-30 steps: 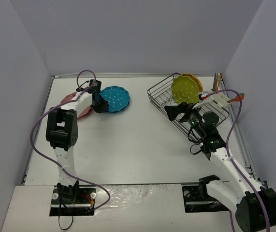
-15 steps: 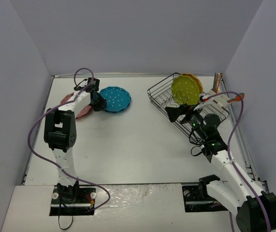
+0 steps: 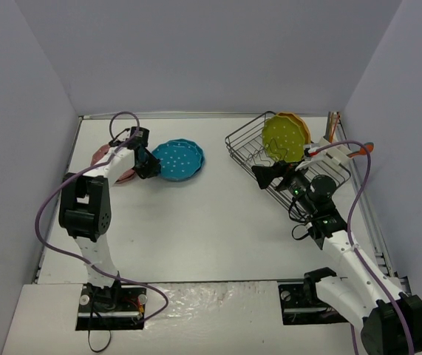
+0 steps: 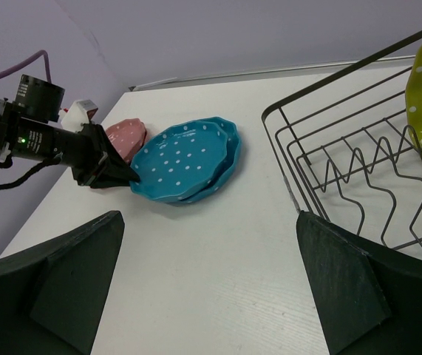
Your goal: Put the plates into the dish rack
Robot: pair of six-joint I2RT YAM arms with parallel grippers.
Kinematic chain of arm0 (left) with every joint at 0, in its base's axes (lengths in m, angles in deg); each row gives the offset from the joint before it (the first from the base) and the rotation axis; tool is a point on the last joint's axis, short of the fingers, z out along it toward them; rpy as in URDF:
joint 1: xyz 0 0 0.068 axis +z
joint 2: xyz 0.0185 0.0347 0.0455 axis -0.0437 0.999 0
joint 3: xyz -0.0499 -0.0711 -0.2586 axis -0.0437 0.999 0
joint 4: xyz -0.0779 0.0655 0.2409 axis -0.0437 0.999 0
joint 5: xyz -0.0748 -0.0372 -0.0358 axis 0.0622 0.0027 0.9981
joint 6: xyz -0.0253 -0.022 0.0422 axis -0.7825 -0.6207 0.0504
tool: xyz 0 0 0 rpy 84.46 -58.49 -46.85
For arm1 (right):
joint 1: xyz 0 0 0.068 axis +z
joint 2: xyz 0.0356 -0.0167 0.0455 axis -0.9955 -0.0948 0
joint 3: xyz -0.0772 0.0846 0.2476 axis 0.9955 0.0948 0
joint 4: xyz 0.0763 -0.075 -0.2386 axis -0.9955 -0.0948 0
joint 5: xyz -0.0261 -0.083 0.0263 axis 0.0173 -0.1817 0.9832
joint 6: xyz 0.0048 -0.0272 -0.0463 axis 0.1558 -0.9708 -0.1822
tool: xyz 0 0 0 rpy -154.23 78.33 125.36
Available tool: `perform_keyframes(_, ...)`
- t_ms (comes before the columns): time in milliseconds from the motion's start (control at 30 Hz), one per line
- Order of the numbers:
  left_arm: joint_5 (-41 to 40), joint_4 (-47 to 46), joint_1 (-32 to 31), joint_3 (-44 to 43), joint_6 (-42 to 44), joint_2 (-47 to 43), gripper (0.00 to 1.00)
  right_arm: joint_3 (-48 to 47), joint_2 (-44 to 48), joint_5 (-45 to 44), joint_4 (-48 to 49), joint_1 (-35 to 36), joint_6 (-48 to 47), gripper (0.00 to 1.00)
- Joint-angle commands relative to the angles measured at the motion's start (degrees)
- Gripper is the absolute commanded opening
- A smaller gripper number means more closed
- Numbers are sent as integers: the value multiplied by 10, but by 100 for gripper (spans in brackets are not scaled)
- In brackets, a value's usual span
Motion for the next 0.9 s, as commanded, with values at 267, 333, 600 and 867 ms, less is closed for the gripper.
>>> perform_keyframes(267,25,-38,9,10,6,-75,0,-2,-5,16,61,4,7,100)
perform_keyframes(333,27,-35,9,1,12,-79,0,-4,-7,18,63,4,8,100)
perform_keyframes(600,13,-38,14,18,16,-109,0,0,-6,20,67,4,6,100)
perform_keyframes(867,21,-65,34,55,17,-118,0,4,-11,26,75,5,9,100)
